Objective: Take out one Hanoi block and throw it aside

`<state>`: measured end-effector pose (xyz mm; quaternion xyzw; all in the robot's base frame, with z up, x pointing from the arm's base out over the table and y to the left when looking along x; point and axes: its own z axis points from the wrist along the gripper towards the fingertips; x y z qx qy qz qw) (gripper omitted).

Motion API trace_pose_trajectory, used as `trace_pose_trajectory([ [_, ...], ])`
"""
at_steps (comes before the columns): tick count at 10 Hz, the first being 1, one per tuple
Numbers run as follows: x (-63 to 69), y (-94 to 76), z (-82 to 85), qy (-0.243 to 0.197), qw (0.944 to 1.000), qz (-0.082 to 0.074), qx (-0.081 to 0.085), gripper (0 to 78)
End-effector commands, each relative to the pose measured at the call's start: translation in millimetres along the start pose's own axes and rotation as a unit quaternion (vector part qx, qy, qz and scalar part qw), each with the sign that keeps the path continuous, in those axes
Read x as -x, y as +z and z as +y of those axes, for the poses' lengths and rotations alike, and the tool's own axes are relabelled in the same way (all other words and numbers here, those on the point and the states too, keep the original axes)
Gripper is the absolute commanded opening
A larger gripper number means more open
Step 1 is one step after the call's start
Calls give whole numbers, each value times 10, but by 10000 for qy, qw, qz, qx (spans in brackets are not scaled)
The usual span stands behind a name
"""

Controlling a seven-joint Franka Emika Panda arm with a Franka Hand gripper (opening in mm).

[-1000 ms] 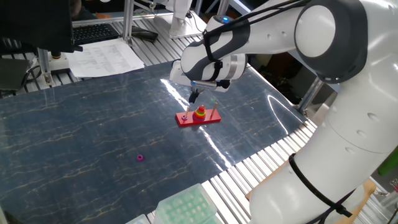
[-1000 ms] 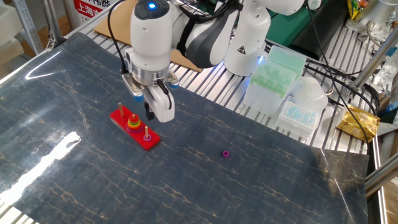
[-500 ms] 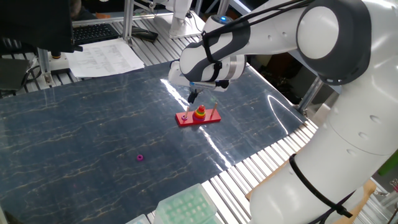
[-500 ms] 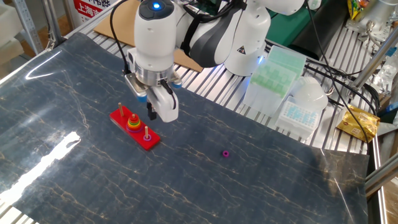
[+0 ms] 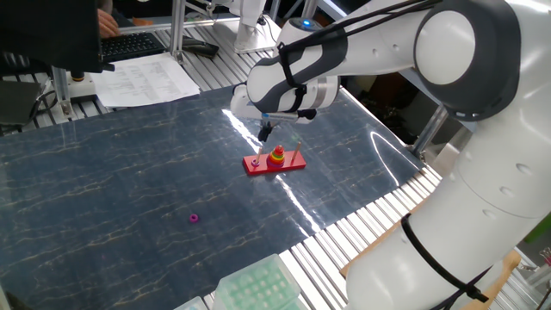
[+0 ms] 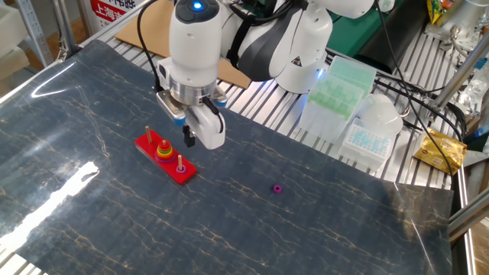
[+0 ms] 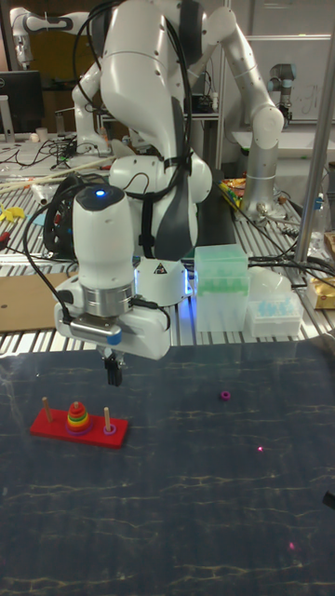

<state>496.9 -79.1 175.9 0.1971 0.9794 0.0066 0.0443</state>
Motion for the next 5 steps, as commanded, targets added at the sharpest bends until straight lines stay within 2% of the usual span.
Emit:
trace_pose_trajectory([
  [1,-19,-44,35,-108,9999,-15,2,12],
  [5,-18,-90,89,-64,10000,-17,-15,12],
])
